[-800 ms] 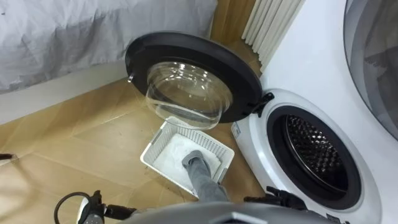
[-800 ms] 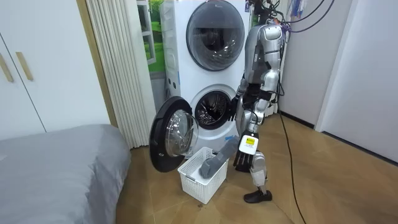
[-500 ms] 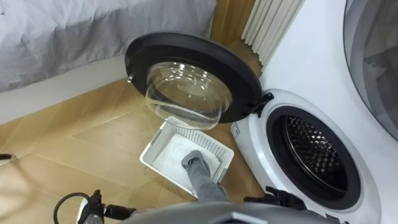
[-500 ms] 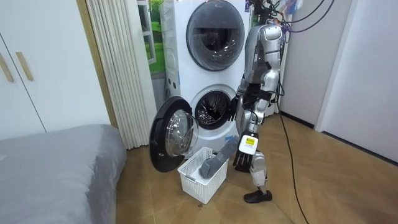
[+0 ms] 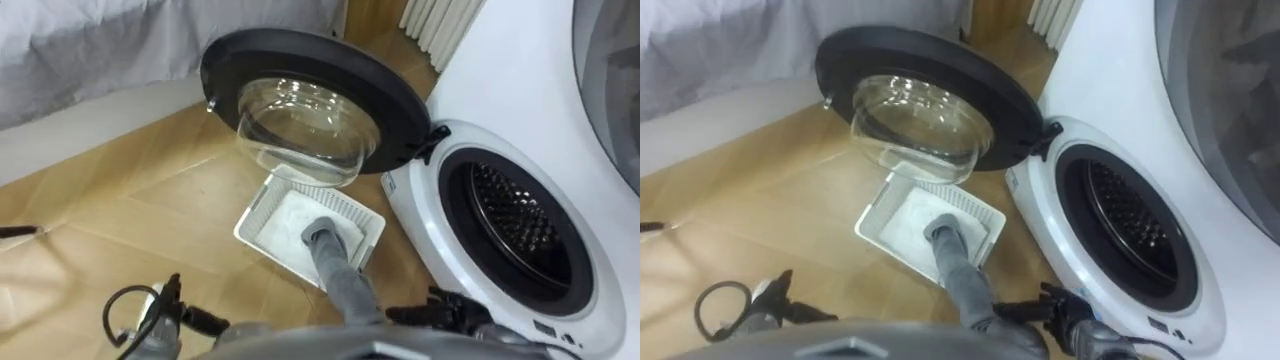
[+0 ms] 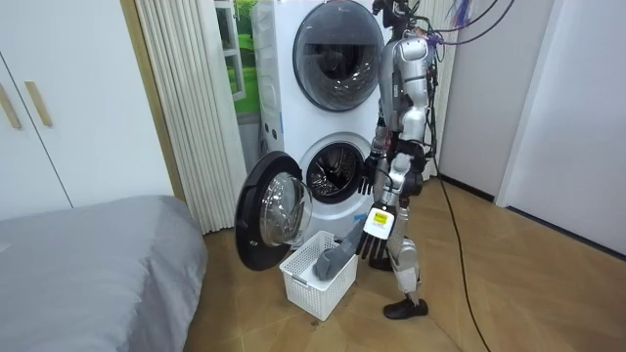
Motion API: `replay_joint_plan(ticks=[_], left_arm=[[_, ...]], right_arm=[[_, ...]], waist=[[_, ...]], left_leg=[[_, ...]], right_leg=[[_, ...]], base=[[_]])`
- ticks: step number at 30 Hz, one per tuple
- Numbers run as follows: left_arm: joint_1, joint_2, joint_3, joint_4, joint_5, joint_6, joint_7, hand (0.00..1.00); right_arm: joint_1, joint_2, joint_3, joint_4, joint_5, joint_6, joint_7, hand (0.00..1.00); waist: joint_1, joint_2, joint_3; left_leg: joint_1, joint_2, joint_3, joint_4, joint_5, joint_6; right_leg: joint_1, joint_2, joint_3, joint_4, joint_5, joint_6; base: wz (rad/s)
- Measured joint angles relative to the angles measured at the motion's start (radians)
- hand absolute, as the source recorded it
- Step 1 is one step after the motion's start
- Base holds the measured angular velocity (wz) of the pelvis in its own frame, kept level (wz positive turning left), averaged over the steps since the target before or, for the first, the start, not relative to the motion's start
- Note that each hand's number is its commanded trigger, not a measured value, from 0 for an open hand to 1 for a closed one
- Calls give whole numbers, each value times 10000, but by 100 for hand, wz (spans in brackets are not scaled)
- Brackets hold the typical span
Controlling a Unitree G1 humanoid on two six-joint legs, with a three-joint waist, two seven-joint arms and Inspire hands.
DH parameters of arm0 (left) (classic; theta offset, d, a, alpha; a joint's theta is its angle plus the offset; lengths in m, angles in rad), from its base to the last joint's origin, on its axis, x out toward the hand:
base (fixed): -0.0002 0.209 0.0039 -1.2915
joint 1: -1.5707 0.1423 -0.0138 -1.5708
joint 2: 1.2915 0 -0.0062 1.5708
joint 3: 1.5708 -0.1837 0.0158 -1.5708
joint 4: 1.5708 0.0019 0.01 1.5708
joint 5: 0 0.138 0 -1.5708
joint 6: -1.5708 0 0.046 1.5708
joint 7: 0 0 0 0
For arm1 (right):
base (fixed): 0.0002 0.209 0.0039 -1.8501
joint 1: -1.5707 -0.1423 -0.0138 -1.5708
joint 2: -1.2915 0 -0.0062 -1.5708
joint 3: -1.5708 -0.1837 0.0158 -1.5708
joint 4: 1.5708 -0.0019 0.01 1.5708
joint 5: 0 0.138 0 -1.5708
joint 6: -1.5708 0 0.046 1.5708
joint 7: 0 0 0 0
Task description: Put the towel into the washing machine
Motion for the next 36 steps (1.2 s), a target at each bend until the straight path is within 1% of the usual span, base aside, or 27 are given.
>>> replay_joint_plan(ticks=[2, 3, 4, 5, 6, 7, 8, 9, 10, 11, 12, 14, 15, 17, 18, 19, 22, 24, 25, 26, 27, 28, 29, 30, 33, 34, 36], left_arm=[[-668, -102, -397, 253, 722, -46, -9, 0], [-847, -140, -519, 265, 873, -53, -7, 0], [-1250, -186, -957, 286, 1257, -50, -21, 0], [-1708, -227, -1304, 316, 1571, -82, -21, 0], [-2175, -335, -1490, 409, 1746, -168, -9, 0], [-2401, -401, -1505, 471, 1886, -215, -13, 0], [-2823, -505, -1577, 588, 2022, -286, -13, 0], [-3229, -543, -1902, 625, 2080, -337, -10, 0], [-3384, -543, -2069, 625, 2112, -357, -12, 0], [-3701, -503, -2390, 645, 2140, -368, -8, 0], [-3809, -476, -2530, 666, 2154, -368, -3, 0], [-4182, -339, -3071, 655, 2598, -382, 95, 0], [-4267, -313, -3151, 650, 2779, -387, 169, 0], [-4699, -218, -3577, 585, 3223, -395, 407, 0], [-4812, -192, -3698, 584, 3312, -395, 438, 0], [-5070, -105, -3895, 588, 3494, -404, 509, 0], [-5617, 43, -4056, 577, 3705, -534, 876, 0], [-6003, 207, -4350, 571, 3770, -546, 1060, 0], [-6289, 244, -4515, 545, 3873, -554, 1179, 0], [-6547, 304, -4580, 486, 3999, -562, 1324, 0], [-6726, 307, -4632, 391, 4214, -577, 1557, 0], [-6773, 331, -4638, 337, 4369, -593, 1680, 0], [-6847, 382, -4709, 271, 4587, -659, 1976, 0], [-6924, 428, -4953, 257, 4759, -726, 2240, 0], [-6985, 481, -5499, 73, 4935, -767, 2625, 0], [-7007, 485, -5819, -52, 4947, -820, 2766, 0], [-7026, 470, -6182, -111, 4956, -943, 2828, 0]], right_arm=[[-561, 87, 76, 217, -520, -14, -76, 0], [-757, 94, 110, 236, -615, -14, -77, 0], [-1031, 135, 141, 285, -741, -15, -87, 0], [-1357, 197, 302, 312, -757, -14, -165, 0], [-1709, 276, 377, 321, -796, -13, -251, 0], [-1904, 318, 392, 326, -823, -13, -287, 0], [-2245, 398, 407, 321, -863, -11, -331, 0], [-2561, 428, 511, 279, -819, -17, -381, 0], [-2696, 440, 526, 250, -780, -28, -387, 0], [-2929, 466, 653, 181, -748, -86, -404, 0], [-3025, 465, 723, 151, -751, -89, -402, 0], [-3347, 381, 964, 8, -781, -110, -432, 0], [-3370, 354, 1002, -115, -773, -109, -449, 0], [-3592, 286, 1195, -353, -638, -199, -487, 0], [-3731, 286, 1262, -354, -619, -200, -484, 0], [-3831, 287, 1295, -374, -569, -210, -462, 0], [-3924, 259, 1307, -877, -344, -325, -472, 0], [-4038, 247, 1348, -1095, -237, -395, -477, 0], [-4175, 177, 1403, -1132, -59, -455, -480, 0], [-4290, 65, 1493, -1224, 91, -500, -493, 0], [-4376, -49, 1606, -1316, 93, -527, -508, 0], [-4392, -76, 1655, -1379, 101, -536, -508, 0], [-4391, -95, 1702, -1466, 168, -586, -509, 0], [-4387, -97, 1863, -1493, 460, -675, -512, 0], [-4406, -98, 2196, -1630, 951, -764, -494, 0], [-4442, -110, 2289, -1802, 1118, -771, -484, 0], [-4419, -82, 2480, -1886, 1262, -868, -430, 0]], waist=[[-85, -93, 73], [-150, -97, 81], [-246, -111, 129], [-225, -171, 239], [-206, -226, 337], [-204, -258, 374], [-230, -310, 439], [-327, -306, 467], [-418, -293, 476], [-524, -301, 498], [-561, -312, 513], [-743, -322, 627], [-781, -325, 647], [-998, -307, 718], [-1052, -285, 736], [-1114, -292, 758], [-1223, -273, 796], [-1364, -271, 814], [-1386, -265, 827], [-1373, -218, 861], [-1373, -155, 904], [-1373, -154, 905], [-1407, -149, 908], [-1489, -139, 909], [-1655, -139, 907], [-1687, -140, 907], [-1732, -140, 906]], left_leg=[[-845, -9, -86, 389, 5, 11], [-1098, -15, -169, 504, 5, 12], [-1541, -14, -239, 743, 12, 23], [-1911, -17, -252, 917, 18, 32], [-2294, -18, -238, 1082, 18, 34], [-2515, -17, -236, 1186, 19, 35], [-2994, -16, -233, 1393, 20, 36], [-3480, -2, -239, 1581, 38, 66], [-3729, 13, -246, 1702, 41, 71], [-4117, 59, -247, 1874, 42, 73], [-4293, 72, -247, 1954, 42, 73], [-5016, 114, -252, 2325, 42, 74], [-5228, 127, -252, 2423, 42, 74], [-6270, 195, -257, 2961, 44, 80], [-6560, 230, -257, 3123, 43, 81], [-7108, 284, -256, 3402, 43, 82], [-8294, 430, -245, 4139, 0, 137], [-8865, 450, -246, 4513, -33, 180], [-9242, 461, -235, 4800, -118, 204], [-9602, 509, -230, 5124, -247, 220], [-9968, 622, -233, 5475, -356, 228], [-10123, 667, -238, 5653, -409, 224], [-10418, 769, -247, 5973, -500, 212], [-10691, 801, -284, 6223, -580, 162], [-11209, 831, -301, 6646, -673, 183], [-11436, 837, -282, 6810, -707, 191], [-11698, 879, -277, 7060, -741, 228]], right_leg=[[-877, -45, 145, 395, 23, -37], [-1112, -60, 150, 525, 31, -50], [-1546, -93, 158, 800, 30, -53], [-1991, -128, 184, 1030, 24, -73], [-2431, -148, 201, 1219, 57, -144], [-2666, -156, 207, 1272, 85, -188], [-3106, -166, 218, 1311, 125, -258], [-3578, -177, 233, 1438, 177, -340], [-3780, -180, 230, 1505, 191, -362], [-4163, -174, 239, 1644, 225, -412], [-4331, -171, 264, 1721, 225, -414], [-5054, -170, 382, 2054, 237, -447], [-5264, -176, 387, 2146, 249, -466], [-6217, -185, 404, 2486, 302, -551], [-6446, -174, 401, 2565, 317, -575], [-6953, -159, 410, 2729, 360, -642], [-8097, -137, 463, 3283, 404, -727], [-8718, -160, 574, 3731, 367, -784], [-9159, -164, 687, 4049, 335, -829], [-9540, -153, 746, 4354, 305, -864], [-9855, -77, 793, 4591, 288, -895], [-10011, -37, 838, 4675, 282, -903], [-10278, 17, 850, 4891, 262, -935], [-10537, 23, 858, 5123, 220, -954], [-11092, 8, 910, 5531, 156, -989], [-11346, -6, 954, 5718, 131, -999], [-11636, -2, 981, 6016, 89, -1024]], base=[[-6], [9], [8], [-6], [-19], [-25], [-19], [-12], [0], [0], [0], [0], [0], [0], [0], [0], [-6], [0], [-12], [-20], [-22], [-24], [-15], [-8], [0], [0], [-5]])
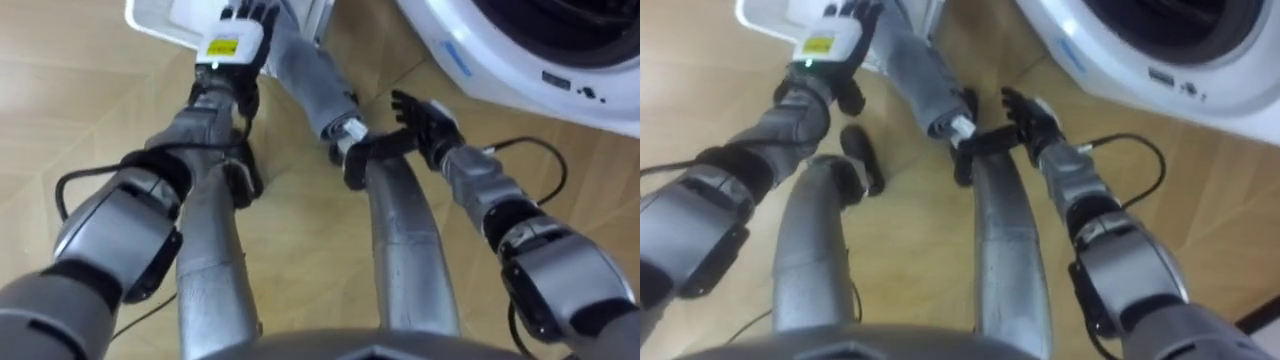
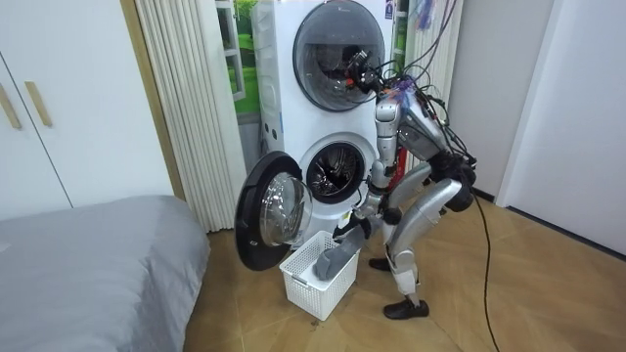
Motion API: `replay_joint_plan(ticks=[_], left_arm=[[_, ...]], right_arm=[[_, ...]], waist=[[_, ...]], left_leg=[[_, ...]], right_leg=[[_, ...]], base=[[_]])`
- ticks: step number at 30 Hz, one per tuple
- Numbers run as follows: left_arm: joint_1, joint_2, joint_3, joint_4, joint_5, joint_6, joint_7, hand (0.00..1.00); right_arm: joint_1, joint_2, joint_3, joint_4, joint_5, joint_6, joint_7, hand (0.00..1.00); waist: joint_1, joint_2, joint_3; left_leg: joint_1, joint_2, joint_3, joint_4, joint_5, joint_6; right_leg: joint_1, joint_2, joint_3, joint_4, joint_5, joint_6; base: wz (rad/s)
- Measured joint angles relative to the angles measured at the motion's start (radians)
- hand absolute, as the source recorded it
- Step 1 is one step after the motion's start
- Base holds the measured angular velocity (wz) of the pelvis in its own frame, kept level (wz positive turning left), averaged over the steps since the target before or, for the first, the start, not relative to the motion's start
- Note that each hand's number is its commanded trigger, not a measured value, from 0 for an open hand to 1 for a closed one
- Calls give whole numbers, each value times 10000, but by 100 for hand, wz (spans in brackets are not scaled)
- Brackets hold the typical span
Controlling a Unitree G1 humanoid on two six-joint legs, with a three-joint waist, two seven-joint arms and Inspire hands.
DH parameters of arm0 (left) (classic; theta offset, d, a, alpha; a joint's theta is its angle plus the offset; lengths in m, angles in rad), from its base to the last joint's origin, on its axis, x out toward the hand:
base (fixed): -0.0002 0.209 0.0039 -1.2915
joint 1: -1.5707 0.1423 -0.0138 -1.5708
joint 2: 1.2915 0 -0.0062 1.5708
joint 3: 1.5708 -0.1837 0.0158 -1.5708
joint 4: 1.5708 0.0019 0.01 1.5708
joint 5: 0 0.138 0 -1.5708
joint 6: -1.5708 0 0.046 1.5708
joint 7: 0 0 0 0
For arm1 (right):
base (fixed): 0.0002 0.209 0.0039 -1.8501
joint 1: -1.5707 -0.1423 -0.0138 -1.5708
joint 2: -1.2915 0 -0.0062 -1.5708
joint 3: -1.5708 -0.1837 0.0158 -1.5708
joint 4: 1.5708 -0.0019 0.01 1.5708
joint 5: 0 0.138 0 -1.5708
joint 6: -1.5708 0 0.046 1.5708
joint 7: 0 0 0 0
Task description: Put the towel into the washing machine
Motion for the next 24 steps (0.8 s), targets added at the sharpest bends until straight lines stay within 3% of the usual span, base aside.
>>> replay_joint_plan(ticks=[6, 14, 15, 16, 17, 24], left_arm=[[-74, 28, -558, -25, 536, -264, 27, 0], [-267, 3, -1252, -197, 600, -661, 214, 0], [-341, -70, -1323, -208, 601, -727, 217, 30], [-363, -94, -1351, -222, 596, -745, 216, 75], [-376, -101, -1404, -272, 539, -775, 211, 100], [-375, -65, -1840, -462, 153, -820, -296, 100]], right_arm=[[-223, 110, -5, -193, 8, -528, 274, 0], [-209, 91, 572, -355, 301, -797, 388, 0], [-209, 92, 693, -357, 347, -871, 387, 0], [-207, 92, 733, -356, 368, -900, 388, 0], [-196, 93, 762, -363, 378, -948, 394, 0], [-37, 180, 773, -377, 345, -993, 358, 0]], waist=[[-301, -5, -4], [-459, -5, -5], [-461, -5, -5], [-466, -5, -5], [-494, -8, -7], [-718, -19, -28]], left_leg=[[-587, 132, -73, 747, -279, -47], [-947, 327, -208, 1355, -569, -105], [-948, 327, -209, 1354, -569, -106], [-949, 327, -208, 1354, -570, -107], [-947, 326, -208, 1347, -575, -114], [-924, 325, -193, 1274, -573, -106]], right_leg=[[-637, 24, 33, 767, -306, -86], [-947, 144, -30, 1254, -524, -161], [-947, 145, -31, 1253, -525, -161], [-947, 145, -31, 1251, -525, -161], [-946, 146, -30, 1233, -524, -160], [-935, 155, -23, 1183, -523, -152]], base=[[-1], [-5], [0], [0], [0], [0]])
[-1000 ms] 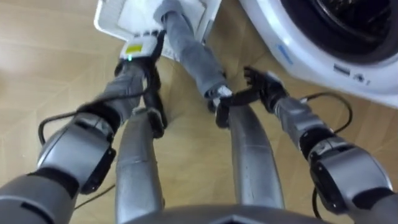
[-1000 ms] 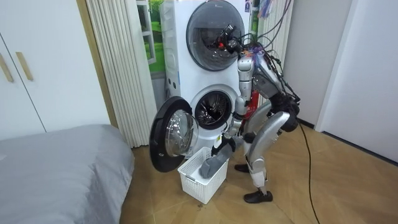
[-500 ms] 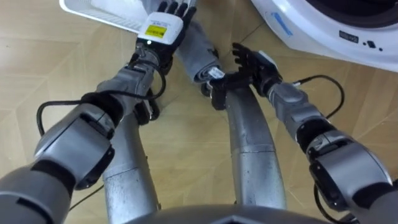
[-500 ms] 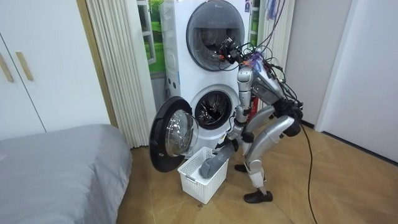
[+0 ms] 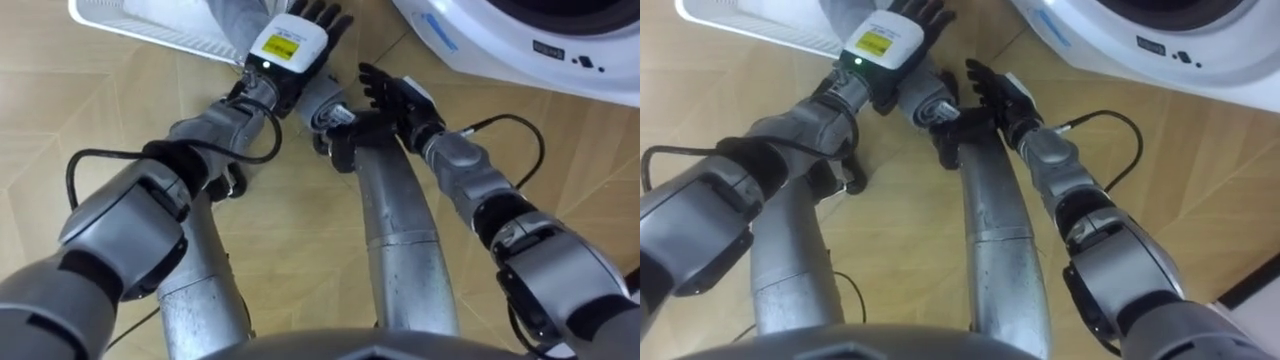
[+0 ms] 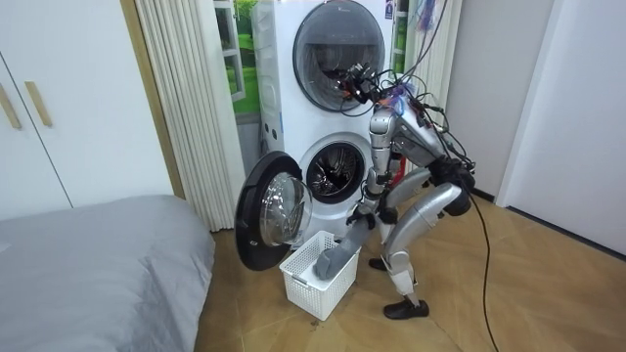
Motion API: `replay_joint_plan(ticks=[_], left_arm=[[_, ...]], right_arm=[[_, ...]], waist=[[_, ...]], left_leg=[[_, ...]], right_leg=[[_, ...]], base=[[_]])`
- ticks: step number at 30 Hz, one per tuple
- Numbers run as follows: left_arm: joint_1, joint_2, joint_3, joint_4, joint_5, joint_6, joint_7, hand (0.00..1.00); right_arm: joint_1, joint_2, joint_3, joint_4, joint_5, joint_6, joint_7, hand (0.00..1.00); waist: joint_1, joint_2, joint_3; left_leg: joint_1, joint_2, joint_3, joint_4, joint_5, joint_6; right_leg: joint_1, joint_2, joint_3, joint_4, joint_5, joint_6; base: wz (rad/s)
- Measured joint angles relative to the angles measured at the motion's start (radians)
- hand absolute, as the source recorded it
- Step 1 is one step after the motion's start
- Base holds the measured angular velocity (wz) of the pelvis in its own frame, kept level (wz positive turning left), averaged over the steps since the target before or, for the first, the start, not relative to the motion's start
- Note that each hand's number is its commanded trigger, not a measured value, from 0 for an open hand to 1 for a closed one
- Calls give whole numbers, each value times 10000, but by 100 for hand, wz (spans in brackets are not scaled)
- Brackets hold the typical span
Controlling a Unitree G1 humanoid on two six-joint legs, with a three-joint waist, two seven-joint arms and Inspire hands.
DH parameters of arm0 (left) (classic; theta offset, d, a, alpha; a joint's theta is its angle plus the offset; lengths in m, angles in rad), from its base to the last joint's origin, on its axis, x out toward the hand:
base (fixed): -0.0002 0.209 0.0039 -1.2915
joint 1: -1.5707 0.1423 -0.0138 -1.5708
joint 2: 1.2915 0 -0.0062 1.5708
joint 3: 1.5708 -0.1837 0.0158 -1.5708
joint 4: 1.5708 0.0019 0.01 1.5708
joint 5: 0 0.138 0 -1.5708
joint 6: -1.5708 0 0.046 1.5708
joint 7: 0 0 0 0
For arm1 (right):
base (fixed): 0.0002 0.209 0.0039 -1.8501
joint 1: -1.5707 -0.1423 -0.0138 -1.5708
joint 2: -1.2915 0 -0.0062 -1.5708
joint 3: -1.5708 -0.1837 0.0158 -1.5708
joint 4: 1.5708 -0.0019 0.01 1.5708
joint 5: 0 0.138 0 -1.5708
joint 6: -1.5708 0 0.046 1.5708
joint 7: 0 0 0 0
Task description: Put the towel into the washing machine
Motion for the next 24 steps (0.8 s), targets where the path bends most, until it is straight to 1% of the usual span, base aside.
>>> replay_joint_plan(ticks=[3, 5, 10, 13, 16, 17, 19, 20, 21, 24], left_arm=[[-2, -2, -85, -5, -95, -45, -305, 100], [-4, 0, -88, -4, -468, -44, -462, 100], [21, -23, -101, -4, -889, -46, -892, 100], [130, -38, -138, -4, -1266, -46, -1259, 100], [234, -60, -171, -4, -1246, -57, -1663, 100], [268, -70, -172, -2, -1244, -89, -1800, 100], [340, -68, -168, -1, -1247, -129, -1972, 100], [442, -78, -171, 1, -1249, -151, -2010, 100], [505, -93, -169, 1, -1249, -162, -2021, 100], [781, -195, -164, 0, -1218, -196, -2166, 100]], right_arm=[[12, 76, -6, 19, 19, -17, -79, 0], [-10, 123, -15, 71, 0, -17, -113, 0], [-17, 198, -9, 273, -4, 0, -199, 0], [-5, 218, -1, 473, 9, 12, -197, 0], [-6, 212, 93, 745, 20, 7, -180, 0], [3, 211, 93, 871, 18, 12, -165, 0], [78, 197, 90, 887, -29, 12, -162, 0], [134, 185, 91, 918, -29, 12, -105, 0], [159, 171, 90, 925, -33, 11, -75, 0], [216, 147, 84, 1237, -144, 8, 75, 0]], waist=[[-74, -12, -13], [-155, -24, -22], [-234, -44, -35], [-231, -39, -49], [-222, -39, -51], [-206, -21, -62], [-194, -7, -70], [-190, 31, -92], [-183, 35, -97], [-26, 66, -117]], left_leg=[[18, 1, 5, -4, 2, -3], [77, -5, 30, -3, 2, -2], [409, -13, 30, -68, 1, -2], [702, -15, 30, -126, 2, -3], [1019, -19, 29, -216, 4, -1], [1151, -22, 30, -283, 6, 0], [1372, -26, 46, -391, 19, 4], [1516, -27, 52, -465, 19, 4], [1610, -36, 70, -508, 19, 5], [2174, -52, 159, -793, 31, 15]], right_leg=[[4, 6, 10, 8, 0, -2], [36, -7, 25, 16, 1, -1], [379, -18, 10, -43, -4, 4], [679, -16, 4, -115, -4, 6], [1021, -14, 10, -229, 7, 24], [1170, -11, 10, -307, 21, 42], [1396, -1, -1, -436, 51, 68], [1548, -1, -4, -538, 72, 80], [1626, -1, -8, -569, 76, 87], [2145, 14, 7, -838, 110, 125]], base=[[0], [0], [0], [0], [0], [0], [0], [0], [0], [-3]])
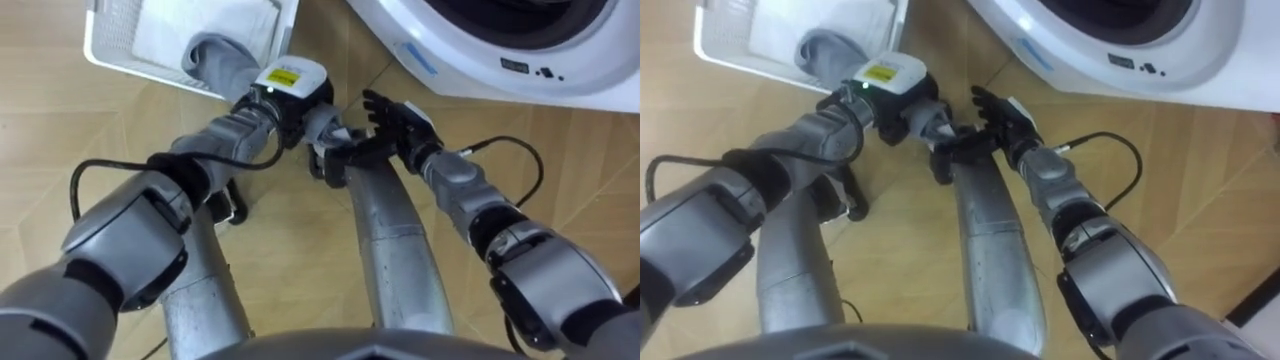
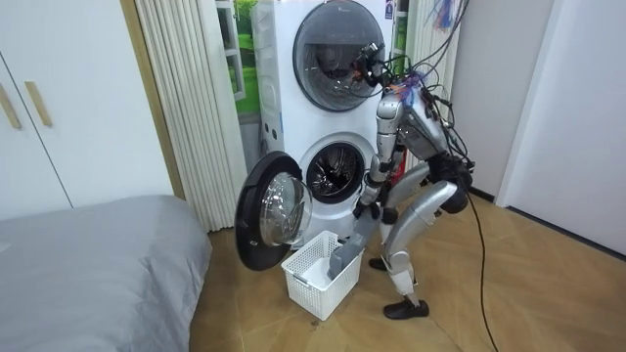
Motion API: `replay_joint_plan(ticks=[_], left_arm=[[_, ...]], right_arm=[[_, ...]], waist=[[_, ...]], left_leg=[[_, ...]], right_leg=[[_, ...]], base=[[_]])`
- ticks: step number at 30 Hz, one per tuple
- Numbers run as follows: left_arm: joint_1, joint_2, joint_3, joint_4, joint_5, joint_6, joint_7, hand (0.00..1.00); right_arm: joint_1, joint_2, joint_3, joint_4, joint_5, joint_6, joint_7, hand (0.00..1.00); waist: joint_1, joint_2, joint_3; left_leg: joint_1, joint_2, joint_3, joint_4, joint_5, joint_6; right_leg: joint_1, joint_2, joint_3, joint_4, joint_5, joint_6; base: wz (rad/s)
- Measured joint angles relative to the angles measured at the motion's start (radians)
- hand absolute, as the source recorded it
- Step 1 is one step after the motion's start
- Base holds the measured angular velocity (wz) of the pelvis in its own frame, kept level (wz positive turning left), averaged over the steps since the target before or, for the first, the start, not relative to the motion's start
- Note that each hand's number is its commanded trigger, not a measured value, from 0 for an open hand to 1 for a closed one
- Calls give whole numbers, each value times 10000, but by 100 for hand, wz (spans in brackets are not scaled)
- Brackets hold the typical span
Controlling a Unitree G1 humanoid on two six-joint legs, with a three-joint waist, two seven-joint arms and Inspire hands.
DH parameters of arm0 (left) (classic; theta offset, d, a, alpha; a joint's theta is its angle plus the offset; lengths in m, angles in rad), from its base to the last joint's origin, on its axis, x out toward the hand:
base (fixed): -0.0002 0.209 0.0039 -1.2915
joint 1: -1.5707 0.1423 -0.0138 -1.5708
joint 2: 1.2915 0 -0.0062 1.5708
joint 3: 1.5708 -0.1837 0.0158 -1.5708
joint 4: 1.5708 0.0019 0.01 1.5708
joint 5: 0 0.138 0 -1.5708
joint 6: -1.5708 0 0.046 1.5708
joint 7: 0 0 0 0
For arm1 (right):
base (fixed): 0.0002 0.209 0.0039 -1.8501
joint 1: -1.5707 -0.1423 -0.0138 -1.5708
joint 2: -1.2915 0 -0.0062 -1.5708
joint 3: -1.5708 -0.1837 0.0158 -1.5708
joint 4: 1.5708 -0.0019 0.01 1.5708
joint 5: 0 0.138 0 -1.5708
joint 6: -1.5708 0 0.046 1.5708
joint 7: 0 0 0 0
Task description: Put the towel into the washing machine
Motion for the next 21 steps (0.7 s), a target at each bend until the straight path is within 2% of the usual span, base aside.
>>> replay_joint_plan(ticks=[4, 6, 10, 15, 18, 21], left_arm=[[472, -84, -86, 50, 244, -131, -22, 100], [790, -73, -42, 76, 417, -113, -20, 100], [960, 63, 166, 82, 493, -109, 69, 100], [1337, 97, 1046, 111, 258, -126, 839, 100], [1399, 213, 1632, 18, -761, -282, 991, 100], [1506, 207, 1959, -244, -1816, -413, 981, 100]], right_arm=[[202, -44, -5, 451, 205, 48, 156, 0], [383, -69, -7, 570, 217, 167, 292, 0], [628, -269, -5, 640, 326, 348, 487, 0], [954, -490, -52, 738, 1363, 353, 485, 0], [990, -522, -159, 707, 1219, 343, 514, 0], [994, -521, -154, 709, 908, 337, 537, 0]], waist=[[298, 134, -83], [366, 151, -91], [555, 184, -92], [864, 220, -76], [1008, 239, -76], [1207, 238, -77]], left_leg=[[999, -47, 210, -586, 41, -10], [1617, -128, 244, -1019, 115, -56], [2312, -138, 312, -1419, 151, -78], [3298, -190, 405, -1916, 157, -83], [3664, -241, 402, -2165, 201, -84], [3817, -277, 424, -2359, 258, -74]], right_leg=[[889, -35, 14, -492, 34, 34], [1455, -46, 15, -803, 39, 44], [2127, -6, 10, -1162, 55, 76], [3065, 13, 28, -1607, 47, 135], [3451, -3, -15, -1847, 75, 180], [3590, 0, 3, -1962, 123, 215]], base=[[-4], [2], [-2], [-1], [3], [0]])
